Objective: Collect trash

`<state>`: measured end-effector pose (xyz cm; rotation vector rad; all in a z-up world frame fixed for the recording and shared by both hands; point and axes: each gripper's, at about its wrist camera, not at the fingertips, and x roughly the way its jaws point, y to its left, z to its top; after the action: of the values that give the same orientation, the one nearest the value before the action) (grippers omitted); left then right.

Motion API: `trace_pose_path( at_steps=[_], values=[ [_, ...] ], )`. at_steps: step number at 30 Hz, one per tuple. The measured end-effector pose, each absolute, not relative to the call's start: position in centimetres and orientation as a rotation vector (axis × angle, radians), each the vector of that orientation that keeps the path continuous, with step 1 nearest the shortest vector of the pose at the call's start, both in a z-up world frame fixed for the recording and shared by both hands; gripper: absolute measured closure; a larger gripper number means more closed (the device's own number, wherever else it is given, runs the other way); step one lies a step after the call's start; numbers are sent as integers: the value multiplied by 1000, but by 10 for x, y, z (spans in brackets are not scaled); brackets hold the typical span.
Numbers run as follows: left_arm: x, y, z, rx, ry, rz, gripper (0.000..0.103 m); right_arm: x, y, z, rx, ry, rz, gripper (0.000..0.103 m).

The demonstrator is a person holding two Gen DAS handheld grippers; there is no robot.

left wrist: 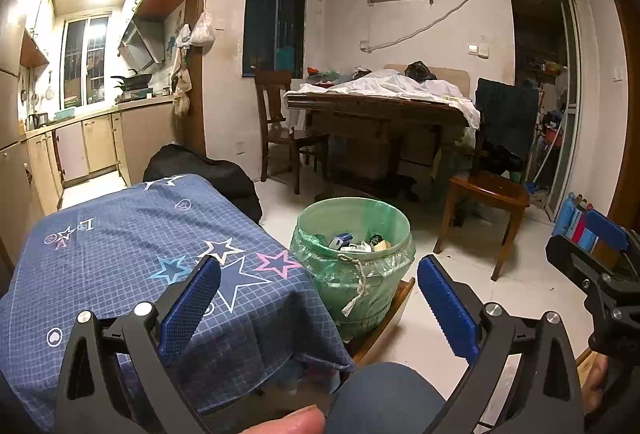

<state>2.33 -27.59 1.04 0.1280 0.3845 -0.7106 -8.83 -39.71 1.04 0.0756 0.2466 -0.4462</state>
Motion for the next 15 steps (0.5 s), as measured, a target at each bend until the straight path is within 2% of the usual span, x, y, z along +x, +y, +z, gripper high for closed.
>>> trace_pose_path(
  at_steps=[15],
  values=[
    [26,-282,7,162,388,-710,5,-87,-393,8,86,262,-440,5]
  ],
)
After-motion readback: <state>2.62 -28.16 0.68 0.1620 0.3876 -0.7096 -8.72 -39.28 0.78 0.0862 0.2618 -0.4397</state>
